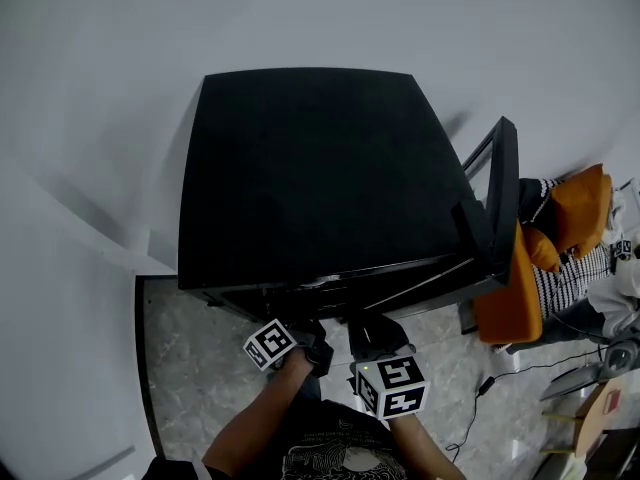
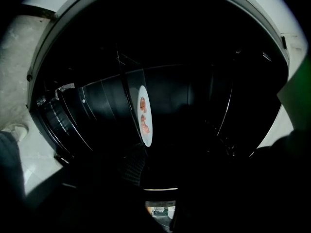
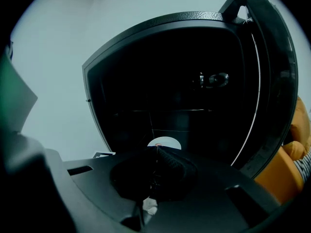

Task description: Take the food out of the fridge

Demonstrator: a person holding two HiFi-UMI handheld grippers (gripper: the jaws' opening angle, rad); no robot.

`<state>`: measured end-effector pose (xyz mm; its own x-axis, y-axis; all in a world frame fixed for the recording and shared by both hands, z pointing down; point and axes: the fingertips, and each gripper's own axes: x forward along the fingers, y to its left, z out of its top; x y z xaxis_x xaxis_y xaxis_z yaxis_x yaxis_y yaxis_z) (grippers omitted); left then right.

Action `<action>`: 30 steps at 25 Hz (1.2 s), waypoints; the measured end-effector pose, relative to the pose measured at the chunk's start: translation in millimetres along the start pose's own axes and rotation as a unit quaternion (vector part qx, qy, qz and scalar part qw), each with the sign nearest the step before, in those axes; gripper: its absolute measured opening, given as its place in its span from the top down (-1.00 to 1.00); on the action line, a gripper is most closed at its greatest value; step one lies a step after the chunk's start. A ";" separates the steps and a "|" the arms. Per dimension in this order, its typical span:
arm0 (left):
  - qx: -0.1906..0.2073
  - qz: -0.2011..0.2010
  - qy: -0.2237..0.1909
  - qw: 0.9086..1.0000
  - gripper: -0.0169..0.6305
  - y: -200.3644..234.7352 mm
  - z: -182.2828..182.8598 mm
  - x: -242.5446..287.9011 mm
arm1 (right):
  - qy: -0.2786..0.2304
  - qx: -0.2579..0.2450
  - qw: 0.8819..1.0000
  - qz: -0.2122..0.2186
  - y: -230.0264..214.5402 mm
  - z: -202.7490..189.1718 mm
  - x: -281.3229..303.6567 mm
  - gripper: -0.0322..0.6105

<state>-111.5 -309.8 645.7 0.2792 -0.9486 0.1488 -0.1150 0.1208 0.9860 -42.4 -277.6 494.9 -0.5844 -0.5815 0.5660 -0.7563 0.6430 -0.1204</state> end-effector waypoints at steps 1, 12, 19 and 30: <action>-0.004 0.001 -0.003 1.000 0.64 0.6 1.7 1.5 | 0.002 0.000 1.000 0.000 -0.6 0.1 1.8 0.83; -0.042 0.019 -0.026 0.999 0.64 16.1 15.2 22.7 | 0.012 0.006 1.000 -0.008 -12.1 -0.2 15.9 0.83; -0.061 0.021 -0.037 0.997 0.64 19.7 24.1 33.5 | 0.018 0.008 1.000 -0.015 -18.0 -1.1 21.4 0.83; -0.103 0.030 -0.032 0.994 0.87 27.5 23.3 32.9 | 0.015 0.015 1.000 -0.014 -14.6 3.7 22.6 0.83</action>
<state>-127.7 -344.5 676.0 0.2163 -0.9537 0.2089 0.0691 0.2284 0.9711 -45.7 -301.9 506.5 -0.5537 -0.5846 0.5930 -0.7816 0.6105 -0.1280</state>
